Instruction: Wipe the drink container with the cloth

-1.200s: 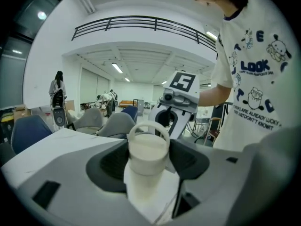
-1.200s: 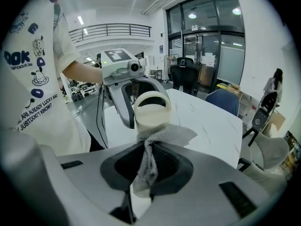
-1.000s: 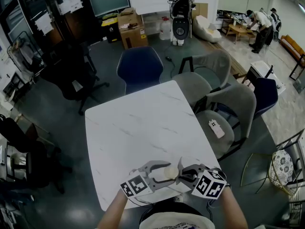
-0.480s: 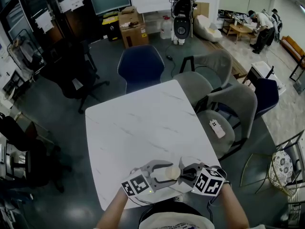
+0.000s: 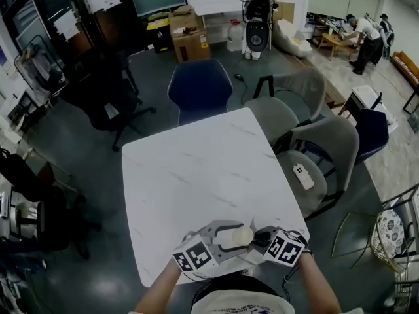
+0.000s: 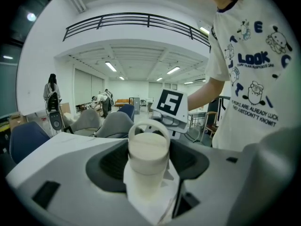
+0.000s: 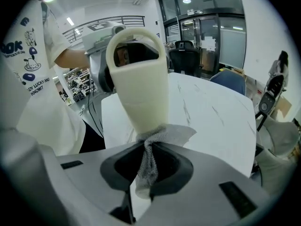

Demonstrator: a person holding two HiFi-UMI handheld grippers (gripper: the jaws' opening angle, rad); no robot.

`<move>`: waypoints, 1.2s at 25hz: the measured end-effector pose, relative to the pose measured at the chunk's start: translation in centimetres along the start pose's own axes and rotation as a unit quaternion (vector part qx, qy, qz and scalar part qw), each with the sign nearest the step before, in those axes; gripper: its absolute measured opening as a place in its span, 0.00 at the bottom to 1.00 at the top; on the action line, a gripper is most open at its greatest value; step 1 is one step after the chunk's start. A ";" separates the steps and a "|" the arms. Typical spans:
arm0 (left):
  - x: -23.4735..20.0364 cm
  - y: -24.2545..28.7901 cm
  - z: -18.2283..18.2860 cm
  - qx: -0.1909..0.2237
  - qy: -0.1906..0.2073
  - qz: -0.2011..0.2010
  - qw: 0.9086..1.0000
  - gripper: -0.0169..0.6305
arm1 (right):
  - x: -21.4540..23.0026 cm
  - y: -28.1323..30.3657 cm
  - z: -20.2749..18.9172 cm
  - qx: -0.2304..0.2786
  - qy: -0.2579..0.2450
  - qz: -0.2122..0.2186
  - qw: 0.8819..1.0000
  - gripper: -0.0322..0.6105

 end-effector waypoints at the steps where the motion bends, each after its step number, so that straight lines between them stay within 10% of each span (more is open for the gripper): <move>1: 0.1 0.1 -0.1 0.003 -0.001 0.007 1.000 0.45 | 0.0 0.3 -0.4 0.000 0.005 -0.001 1.000 0.12; 18: 2.5 0.1 -1.9 -0.005 -0.051 0.233 0.971 0.46 | -0.1 2.9 -3.6 0.022 0.084 -0.045 0.995 0.12; 30: 2.6 0.5 -1.3 0.010 -0.064 0.251 0.966 0.45 | -0.6 2.1 -2.8 0.034 0.076 -0.042 0.996 0.12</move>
Point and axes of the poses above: the fingertips, and each gripper's own axes: y forward along the fingers, x to its right, z out of its top, the point moved 7 cm from there along -y, backward along the fingers, and after that the axes turned 13 degrees about x, right-handed, at the moved point
